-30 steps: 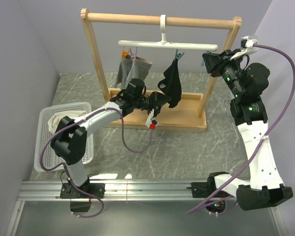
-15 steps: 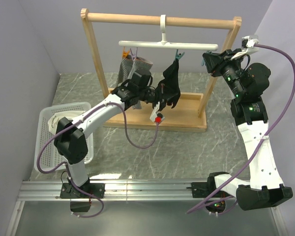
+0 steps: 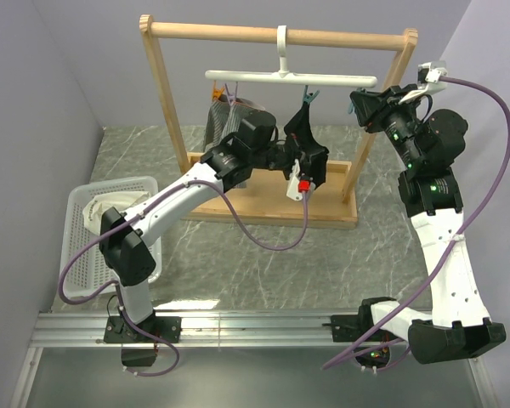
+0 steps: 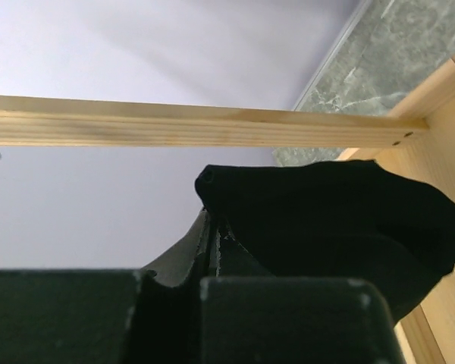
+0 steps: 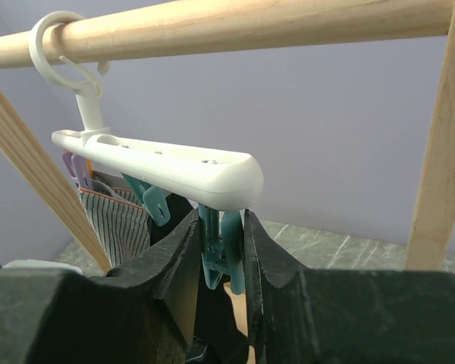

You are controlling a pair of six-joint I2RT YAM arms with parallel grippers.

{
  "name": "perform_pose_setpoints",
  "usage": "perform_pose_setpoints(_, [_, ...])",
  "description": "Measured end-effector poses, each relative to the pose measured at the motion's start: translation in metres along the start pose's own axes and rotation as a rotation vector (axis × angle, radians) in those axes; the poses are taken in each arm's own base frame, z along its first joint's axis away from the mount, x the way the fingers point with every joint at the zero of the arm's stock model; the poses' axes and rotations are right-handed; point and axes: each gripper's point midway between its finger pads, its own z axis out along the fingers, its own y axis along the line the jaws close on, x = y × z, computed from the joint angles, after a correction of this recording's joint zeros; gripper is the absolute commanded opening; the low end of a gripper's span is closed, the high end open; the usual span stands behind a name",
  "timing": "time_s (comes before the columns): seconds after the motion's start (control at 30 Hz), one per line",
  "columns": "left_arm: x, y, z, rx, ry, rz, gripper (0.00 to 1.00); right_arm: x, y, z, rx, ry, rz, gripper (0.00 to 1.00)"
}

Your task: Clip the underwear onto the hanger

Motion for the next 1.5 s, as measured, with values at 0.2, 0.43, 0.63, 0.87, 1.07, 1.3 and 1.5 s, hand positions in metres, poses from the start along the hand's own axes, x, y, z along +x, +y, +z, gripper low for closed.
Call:
perform_pose_setpoints(0.2, [-0.007, 0.006, 0.007, -0.032, 0.035, -0.059, 0.00, 0.003, -0.001, 0.000, 0.002, 0.007, 0.002, 0.00])
perform_pose_setpoints(0.43, [0.002, 0.032, 0.016, -0.143, 0.159, -0.083, 0.00, 0.005, -0.002, 0.000, 0.003, 0.010, 0.003, 0.00])
perform_pose_setpoints(0.63, [0.024, 0.046, 0.023, -0.241, 0.276, -0.131, 0.00, 0.010, -0.003, 0.001, 0.005, 0.020, 0.006, 0.00])
perform_pose_setpoints(0.87, [0.040, 0.064, 0.012, -0.354, 0.368, -0.151, 0.00, 0.012, -0.003, 0.001, 0.003, 0.023, 0.007, 0.00])
perform_pose_setpoints(1.07, [0.041, 0.084, 0.002, -0.467, 0.386, -0.155, 0.00, 0.020, -0.004, 0.000, -0.001, 0.036, 0.011, 0.00])
perform_pose_setpoints(1.3, [0.040, 0.065, 0.000, -0.501, 0.363, -0.191, 0.00, 0.017, -0.005, 0.001, -0.008, 0.017, 0.021, 0.00])
perform_pose_setpoints(1.5, [0.031, 0.051, -0.018, -0.550, 0.278, -0.212, 0.00, 0.024, 0.000, -0.003, -0.060, 0.012, 0.037, 0.00])
